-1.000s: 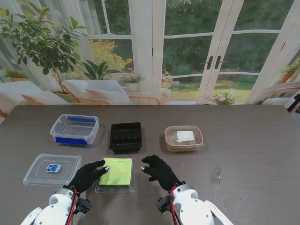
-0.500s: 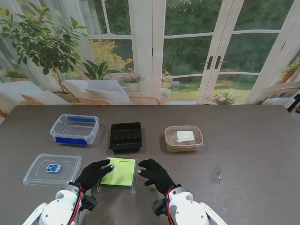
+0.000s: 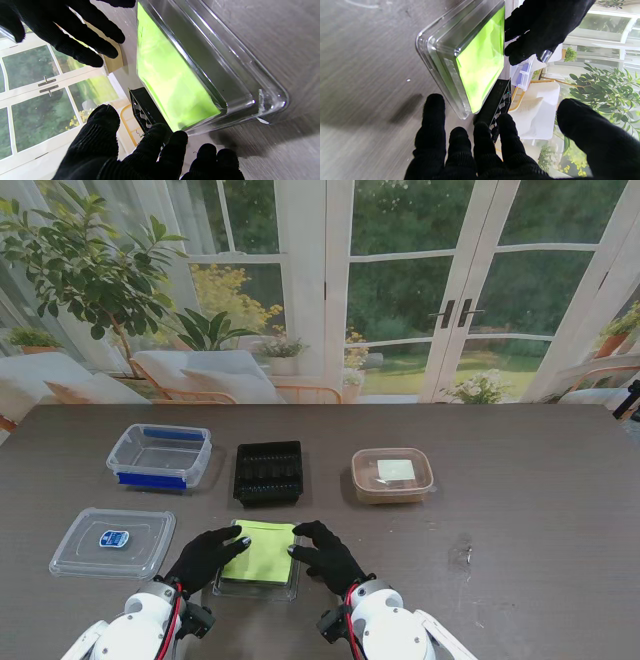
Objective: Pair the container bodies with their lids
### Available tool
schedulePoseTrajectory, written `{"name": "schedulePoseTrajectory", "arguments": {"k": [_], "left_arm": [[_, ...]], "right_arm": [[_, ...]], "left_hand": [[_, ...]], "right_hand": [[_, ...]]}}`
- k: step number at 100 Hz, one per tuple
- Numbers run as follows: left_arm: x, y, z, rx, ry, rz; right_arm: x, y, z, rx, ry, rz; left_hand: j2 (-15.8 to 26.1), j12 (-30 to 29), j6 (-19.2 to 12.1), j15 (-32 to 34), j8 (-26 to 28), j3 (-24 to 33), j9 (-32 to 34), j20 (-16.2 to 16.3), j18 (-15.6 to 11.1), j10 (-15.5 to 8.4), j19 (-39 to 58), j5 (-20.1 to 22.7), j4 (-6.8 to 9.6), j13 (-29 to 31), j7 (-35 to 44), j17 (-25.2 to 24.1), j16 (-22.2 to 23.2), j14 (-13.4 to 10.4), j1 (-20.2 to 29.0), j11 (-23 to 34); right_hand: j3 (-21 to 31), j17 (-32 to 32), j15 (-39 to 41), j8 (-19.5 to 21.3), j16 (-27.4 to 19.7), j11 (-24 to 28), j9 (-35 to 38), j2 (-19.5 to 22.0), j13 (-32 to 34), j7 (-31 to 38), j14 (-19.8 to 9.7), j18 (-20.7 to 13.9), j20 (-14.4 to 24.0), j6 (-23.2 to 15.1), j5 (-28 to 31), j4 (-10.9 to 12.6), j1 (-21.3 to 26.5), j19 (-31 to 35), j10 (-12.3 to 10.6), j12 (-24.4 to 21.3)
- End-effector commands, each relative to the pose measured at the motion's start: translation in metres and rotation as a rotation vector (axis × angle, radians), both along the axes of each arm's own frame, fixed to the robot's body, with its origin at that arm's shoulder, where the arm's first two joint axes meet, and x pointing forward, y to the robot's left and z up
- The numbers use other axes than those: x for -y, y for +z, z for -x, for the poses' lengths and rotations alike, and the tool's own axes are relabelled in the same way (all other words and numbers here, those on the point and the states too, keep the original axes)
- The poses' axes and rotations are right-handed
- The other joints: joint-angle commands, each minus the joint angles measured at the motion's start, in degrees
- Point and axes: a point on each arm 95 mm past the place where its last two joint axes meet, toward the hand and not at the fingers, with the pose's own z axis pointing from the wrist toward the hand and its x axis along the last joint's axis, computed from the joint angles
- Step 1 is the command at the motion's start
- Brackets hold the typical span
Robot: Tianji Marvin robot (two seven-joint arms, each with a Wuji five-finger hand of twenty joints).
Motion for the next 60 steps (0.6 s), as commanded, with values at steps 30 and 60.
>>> {"name": "schedulePoseTrajectory", "arguments": {"k": [30,60], "left_arm": [[0.012,-0.001,0.014,-0.015,0.015,0.005],[0.013,-0.004,0.013,-0.010,0.023,0.011]], "right_arm": [[-0.018,-0.009,0.002,-0.017,0.034,0.037],[-0.024,-0.012,0.002,-0.008,0.031,0.062]], "left_hand": [[3.01,-0.24,1.07,-1.30,-0.76,-3.94,-2.75,1.54,-0.44,0.35,-13.07,-2.63,2.52,-2.24,-1.37,3.86,-0.85,0.21,2.52,0.11],[2.90,0.45,3.37,0.34,-0.55,-3.22,0.58,4.41,0.22,3.43,-11.47,-0.86,2.39,3.58,-0.73,7.16,0.41,1.21,4.89,1.14]], "right_hand": [[-2.70,-26.39,-1.08,-5.68,-1.87,-9.76,-1.85,2.52,-7.43,-6.47,-1.91,-4.75,-2.95,1.59,-2.21,1.43,-4.19,-11.83,-0.14,-4.52],[-1.61,-25.68,-0.35,-1.90,-0.62,-1.40,-1.53,1.41,-0.07,1.30,-2.99,-7.46,-3.96,3.14,-2.31,1.27,-4.02,-7.83,0.34,-0.78]]}}
